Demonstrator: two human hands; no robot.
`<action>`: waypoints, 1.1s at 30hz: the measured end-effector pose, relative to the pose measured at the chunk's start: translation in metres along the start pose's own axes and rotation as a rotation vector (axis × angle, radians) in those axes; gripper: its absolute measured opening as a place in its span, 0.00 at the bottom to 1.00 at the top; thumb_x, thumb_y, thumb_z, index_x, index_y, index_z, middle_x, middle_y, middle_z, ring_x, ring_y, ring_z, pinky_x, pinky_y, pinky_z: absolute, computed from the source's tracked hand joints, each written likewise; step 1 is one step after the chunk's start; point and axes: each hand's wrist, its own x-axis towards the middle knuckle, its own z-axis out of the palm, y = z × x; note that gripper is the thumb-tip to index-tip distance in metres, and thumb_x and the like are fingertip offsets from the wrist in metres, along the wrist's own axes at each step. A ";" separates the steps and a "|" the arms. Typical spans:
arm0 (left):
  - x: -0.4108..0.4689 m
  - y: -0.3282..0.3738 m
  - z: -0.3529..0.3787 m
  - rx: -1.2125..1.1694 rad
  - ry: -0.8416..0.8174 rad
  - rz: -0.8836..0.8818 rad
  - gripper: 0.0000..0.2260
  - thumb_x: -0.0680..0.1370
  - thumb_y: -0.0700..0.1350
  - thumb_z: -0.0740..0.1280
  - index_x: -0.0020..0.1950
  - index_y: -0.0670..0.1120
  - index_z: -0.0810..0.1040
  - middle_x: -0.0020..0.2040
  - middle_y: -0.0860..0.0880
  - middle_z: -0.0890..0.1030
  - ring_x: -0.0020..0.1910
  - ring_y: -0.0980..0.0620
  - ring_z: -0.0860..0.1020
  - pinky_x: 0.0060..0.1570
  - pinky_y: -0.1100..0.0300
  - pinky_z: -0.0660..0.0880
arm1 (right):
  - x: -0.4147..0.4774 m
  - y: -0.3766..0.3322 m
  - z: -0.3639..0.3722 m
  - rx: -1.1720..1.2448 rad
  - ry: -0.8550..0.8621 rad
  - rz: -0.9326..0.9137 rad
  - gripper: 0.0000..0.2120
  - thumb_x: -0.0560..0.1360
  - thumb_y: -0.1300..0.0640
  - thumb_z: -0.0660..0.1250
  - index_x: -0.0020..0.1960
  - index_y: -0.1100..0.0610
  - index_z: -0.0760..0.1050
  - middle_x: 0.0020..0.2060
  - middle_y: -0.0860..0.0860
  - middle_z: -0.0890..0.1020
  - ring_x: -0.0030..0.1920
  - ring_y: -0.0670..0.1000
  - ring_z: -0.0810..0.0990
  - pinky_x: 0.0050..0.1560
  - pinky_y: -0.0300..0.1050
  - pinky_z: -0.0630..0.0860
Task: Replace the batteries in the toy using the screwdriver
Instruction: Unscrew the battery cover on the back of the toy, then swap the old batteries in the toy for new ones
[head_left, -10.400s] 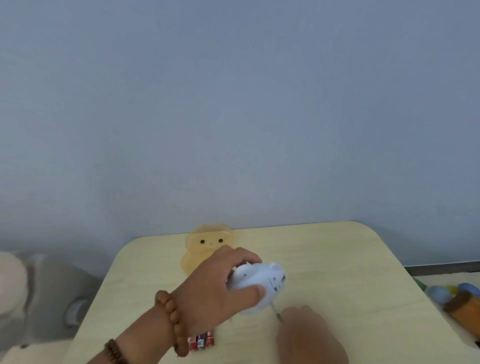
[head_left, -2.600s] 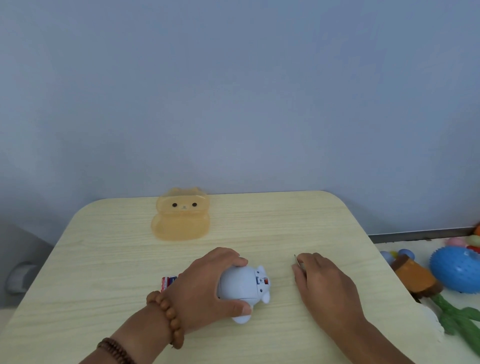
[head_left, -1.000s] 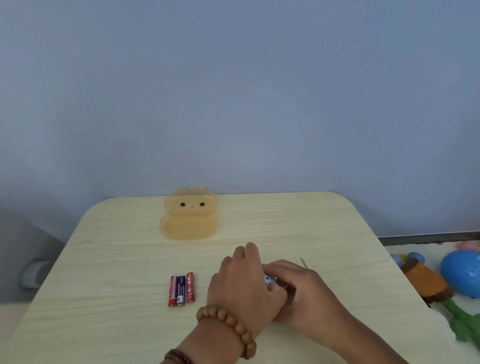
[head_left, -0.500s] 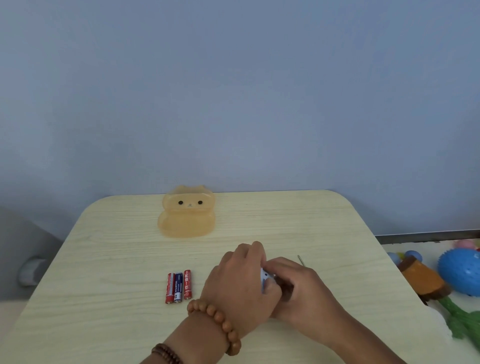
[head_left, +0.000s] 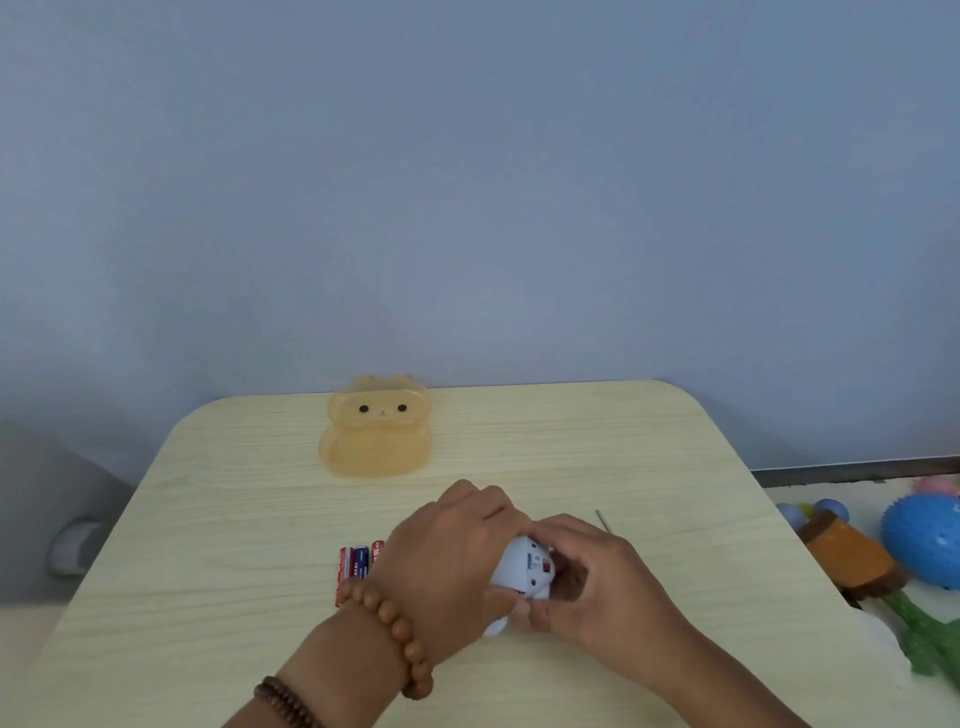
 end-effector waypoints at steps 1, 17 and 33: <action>0.000 -0.001 0.001 0.004 0.004 0.000 0.22 0.71 0.58 0.68 0.64 0.59 0.71 0.56 0.61 0.71 0.56 0.59 0.66 0.47 0.66 0.63 | 0.000 0.000 0.000 0.000 0.004 -0.002 0.20 0.66 0.45 0.82 0.55 0.40 0.81 0.46 0.45 0.82 0.43 0.47 0.82 0.41 0.41 0.79; -0.039 -0.073 -0.044 -0.079 0.332 -0.731 0.32 0.66 0.67 0.71 0.64 0.53 0.70 0.53 0.49 0.77 0.52 0.47 0.77 0.47 0.54 0.74 | -0.001 0.007 0.001 0.089 -0.001 0.015 0.33 0.63 0.52 0.85 0.66 0.42 0.79 0.54 0.46 0.83 0.53 0.50 0.84 0.52 0.43 0.82; -0.056 -0.118 -0.011 0.054 -0.039 -1.004 0.34 0.61 0.72 0.71 0.45 0.47 0.62 0.44 0.47 0.72 0.46 0.46 0.77 0.38 0.57 0.72 | -0.002 0.015 0.004 0.075 0.018 0.018 0.34 0.63 0.50 0.84 0.67 0.43 0.78 0.56 0.44 0.83 0.54 0.48 0.84 0.54 0.48 0.83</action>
